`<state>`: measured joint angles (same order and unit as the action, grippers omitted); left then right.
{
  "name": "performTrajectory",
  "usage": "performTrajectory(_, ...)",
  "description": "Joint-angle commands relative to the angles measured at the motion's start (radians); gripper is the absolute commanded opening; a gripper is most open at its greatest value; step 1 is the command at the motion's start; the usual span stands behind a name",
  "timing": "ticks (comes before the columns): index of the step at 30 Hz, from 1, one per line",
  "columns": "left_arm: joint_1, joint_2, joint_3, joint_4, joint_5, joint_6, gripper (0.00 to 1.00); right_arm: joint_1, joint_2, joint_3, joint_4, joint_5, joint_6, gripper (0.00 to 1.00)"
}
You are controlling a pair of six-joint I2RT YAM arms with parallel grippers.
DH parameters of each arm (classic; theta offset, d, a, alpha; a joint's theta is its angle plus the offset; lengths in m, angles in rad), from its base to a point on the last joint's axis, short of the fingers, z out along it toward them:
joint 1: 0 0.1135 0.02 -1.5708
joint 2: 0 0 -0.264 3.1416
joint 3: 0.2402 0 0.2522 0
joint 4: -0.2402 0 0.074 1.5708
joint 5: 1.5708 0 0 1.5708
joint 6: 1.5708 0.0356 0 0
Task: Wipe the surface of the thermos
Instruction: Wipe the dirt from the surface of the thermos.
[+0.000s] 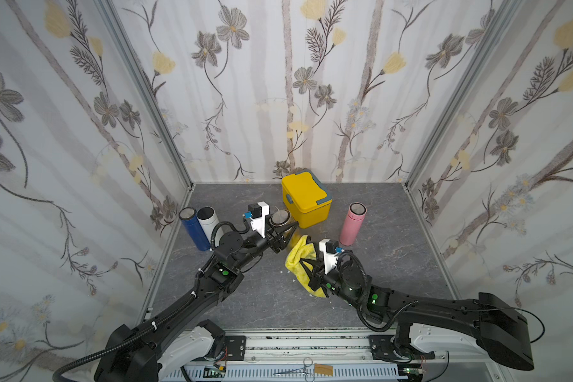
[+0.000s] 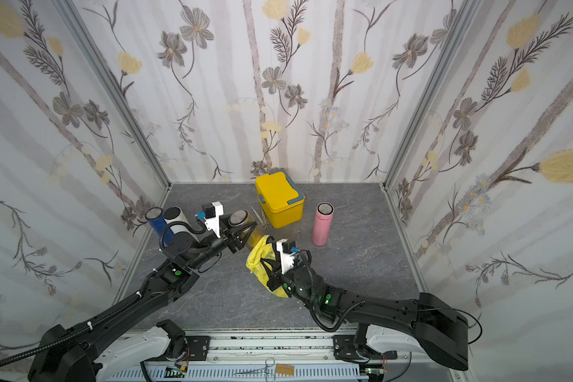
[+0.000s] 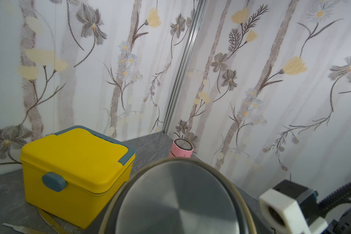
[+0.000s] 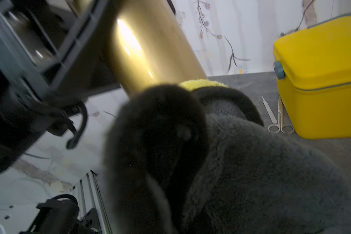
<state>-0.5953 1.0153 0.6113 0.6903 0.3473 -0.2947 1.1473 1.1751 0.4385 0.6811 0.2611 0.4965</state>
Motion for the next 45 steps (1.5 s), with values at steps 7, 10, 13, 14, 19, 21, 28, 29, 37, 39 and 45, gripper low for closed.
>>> performTrajectory(7,-0.027,-0.033,0.017,0.102,0.084,-0.070,0.00,0.038,-0.058,0.146,-0.058,0.046,-0.095,0.00)
performTrajectory(10,-0.032,-0.043,0.014,0.085,0.084,-0.059,0.00,0.043,-0.053,0.177,-0.042,0.052,-0.102,0.00)
performTrajectory(13,-0.034,-0.050,0.016,0.060,0.085,-0.047,0.00,0.042,-0.027,0.128,-0.022,0.112,-0.080,0.00)
performTrajectory(14,-0.036,-0.053,0.015,0.052,0.087,-0.043,0.00,0.042,-0.019,0.100,-0.013,0.133,-0.060,0.00)
performTrajectory(19,-0.040,-0.062,0.026,0.012,0.098,-0.021,0.00,0.043,-0.017,-0.076,0.076,0.175,-0.017,0.00)
performTrajectory(21,-0.042,-0.058,0.026,0.015,0.098,-0.024,0.00,0.043,-0.045,-0.073,0.066,0.167,-0.029,0.00)
performTrajectory(28,-0.051,-0.043,0.038,0.011,0.107,-0.018,0.00,0.052,-0.055,0.133,-0.015,0.081,-0.118,0.00)
performTrajectory(29,-0.052,-0.043,0.037,0.010,0.105,-0.017,0.00,0.052,-0.052,0.140,-0.006,0.074,-0.121,0.00)
performTrajectory(37,-0.058,-0.041,0.035,-0.003,0.098,0.002,0.00,0.049,0.019,-0.050,0.120,0.165,-0.028,0.00)
performTrajectory(39,-0.060,-0.044,0.035,-0.009,0.095,0.010,0.00,0.051,0.037,-0.077,0.141,0.184,-0.021,0.00)
performTrajectory(45,-0.061,-0.028,0.036,0.000,0.092,0.021,0.00,0.052,-0.039,0.052,0.046,0.109,-0.083,0.00)
